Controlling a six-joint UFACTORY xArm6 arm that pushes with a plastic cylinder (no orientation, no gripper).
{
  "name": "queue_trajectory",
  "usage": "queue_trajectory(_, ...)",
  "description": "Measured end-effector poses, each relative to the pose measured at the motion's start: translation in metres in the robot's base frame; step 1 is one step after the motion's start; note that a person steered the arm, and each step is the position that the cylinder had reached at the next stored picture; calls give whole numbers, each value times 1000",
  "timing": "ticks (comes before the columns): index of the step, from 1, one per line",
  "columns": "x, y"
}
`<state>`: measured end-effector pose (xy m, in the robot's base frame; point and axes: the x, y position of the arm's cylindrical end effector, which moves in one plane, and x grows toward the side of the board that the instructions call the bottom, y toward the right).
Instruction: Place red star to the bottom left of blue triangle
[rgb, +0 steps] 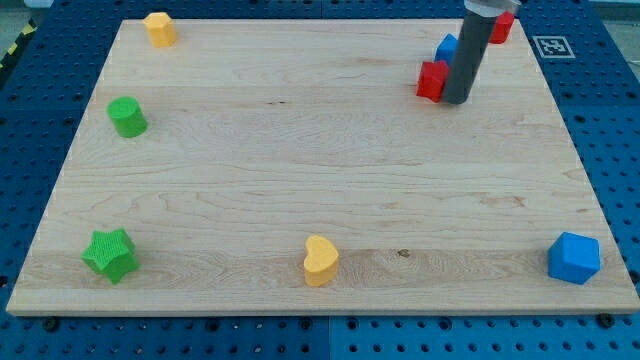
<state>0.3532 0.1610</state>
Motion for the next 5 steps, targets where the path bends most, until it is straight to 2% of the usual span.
queue_trajectory(1, 1, -14)
queue_trajectory(3, -9, 40)
queue_trajectory(4, -31, 37)
queue_trajectory(5, -33, 27)
